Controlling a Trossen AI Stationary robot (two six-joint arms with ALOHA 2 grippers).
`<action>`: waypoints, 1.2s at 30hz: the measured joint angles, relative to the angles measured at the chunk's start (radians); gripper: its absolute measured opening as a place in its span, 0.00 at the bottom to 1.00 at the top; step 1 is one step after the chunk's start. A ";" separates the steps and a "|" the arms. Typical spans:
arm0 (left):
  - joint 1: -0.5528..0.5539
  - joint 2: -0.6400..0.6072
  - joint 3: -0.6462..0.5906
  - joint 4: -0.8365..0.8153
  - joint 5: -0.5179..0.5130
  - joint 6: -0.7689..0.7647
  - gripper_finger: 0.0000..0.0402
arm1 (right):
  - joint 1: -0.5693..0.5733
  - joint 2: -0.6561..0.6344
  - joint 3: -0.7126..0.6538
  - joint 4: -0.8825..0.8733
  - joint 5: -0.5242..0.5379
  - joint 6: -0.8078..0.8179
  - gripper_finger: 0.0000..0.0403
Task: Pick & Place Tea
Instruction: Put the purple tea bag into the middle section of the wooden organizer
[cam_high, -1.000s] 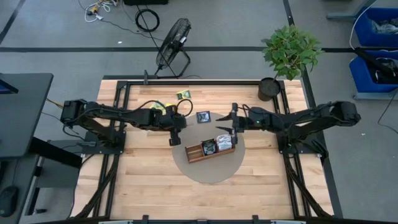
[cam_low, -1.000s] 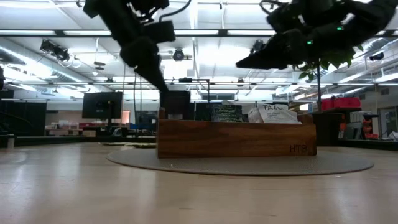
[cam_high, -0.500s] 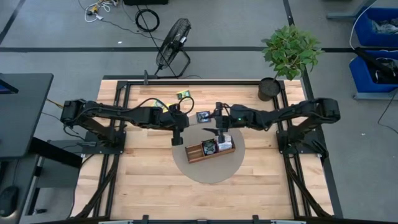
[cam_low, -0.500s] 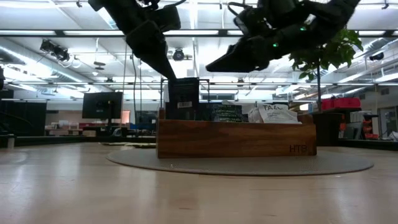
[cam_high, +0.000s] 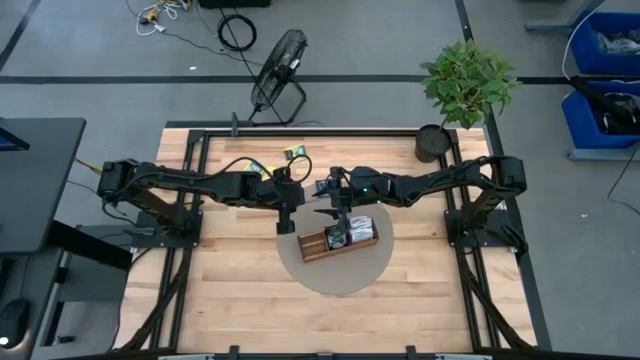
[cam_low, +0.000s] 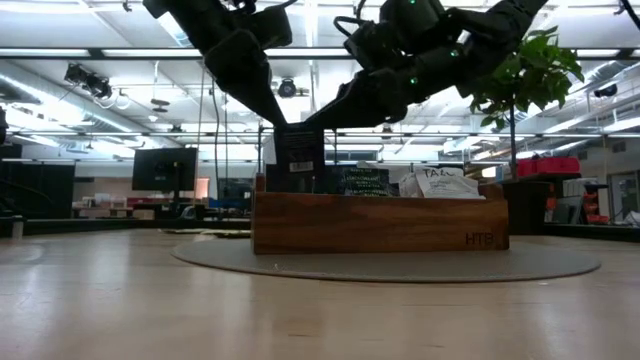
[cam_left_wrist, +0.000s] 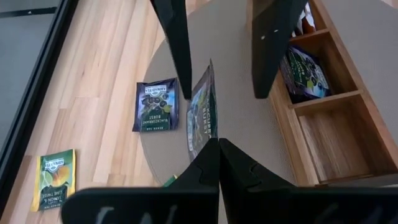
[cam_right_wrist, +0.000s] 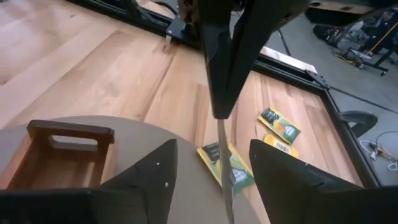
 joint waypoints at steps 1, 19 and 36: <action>0.000 0.000 0.000 0.000 0.000 0.000 0.00 | -0.001 0.002 0.001 0.000 0.003 -0.001 0.50; 0.013 0.000 0.000 0.028 0.001 -0.078 0.12 | -0.004 -0.008 0.002 -0.085 0.051 0.000 0.01; 0.011 -0.170 -0.224 0.425 0.096 -0.062 0.41 | 0.000 -0.345 -0.135 -0.231 0.052 0.043 0.00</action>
